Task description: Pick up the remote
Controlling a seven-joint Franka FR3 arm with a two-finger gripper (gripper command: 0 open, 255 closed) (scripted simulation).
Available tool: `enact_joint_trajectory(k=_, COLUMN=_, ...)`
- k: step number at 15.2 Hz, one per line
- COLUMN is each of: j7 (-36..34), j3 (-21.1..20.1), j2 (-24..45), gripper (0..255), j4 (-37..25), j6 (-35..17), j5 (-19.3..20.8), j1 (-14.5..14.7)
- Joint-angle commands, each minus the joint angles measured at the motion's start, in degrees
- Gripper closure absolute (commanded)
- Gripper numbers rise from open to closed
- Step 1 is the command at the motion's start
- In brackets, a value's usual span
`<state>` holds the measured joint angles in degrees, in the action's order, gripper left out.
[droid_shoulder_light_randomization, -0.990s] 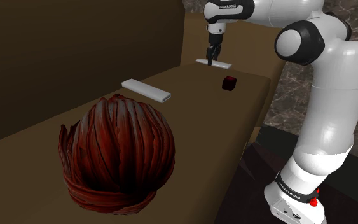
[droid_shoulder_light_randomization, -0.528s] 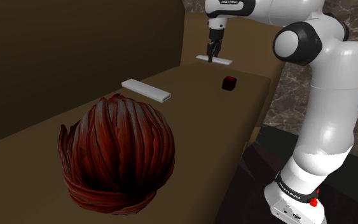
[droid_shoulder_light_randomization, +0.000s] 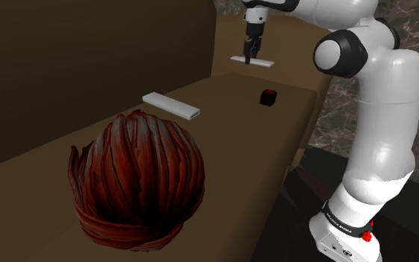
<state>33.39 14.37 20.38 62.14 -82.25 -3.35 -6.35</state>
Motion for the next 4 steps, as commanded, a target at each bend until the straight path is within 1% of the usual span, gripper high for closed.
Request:
enact_joint_trajectory(k=1, j7=0.15, j3=0.02, j2=1.44, gripper=255, j4=-3.76, j6=2.34, j5=-0.37, j1=-0.45)
enact_joint_trajectory(k=2, j7=0.20, j3=0.02, j2=2.15, gripper=255, j4=-5.68, j6=3.57, j5=-0.56, j1=-0.69)
enact_joint_trajectory(k=4, j7=0.21, j3=0.01, j2=2.25, gripper=255, j4=-5.97, j6=3.75, j5=-0.58, j1=-0.72)
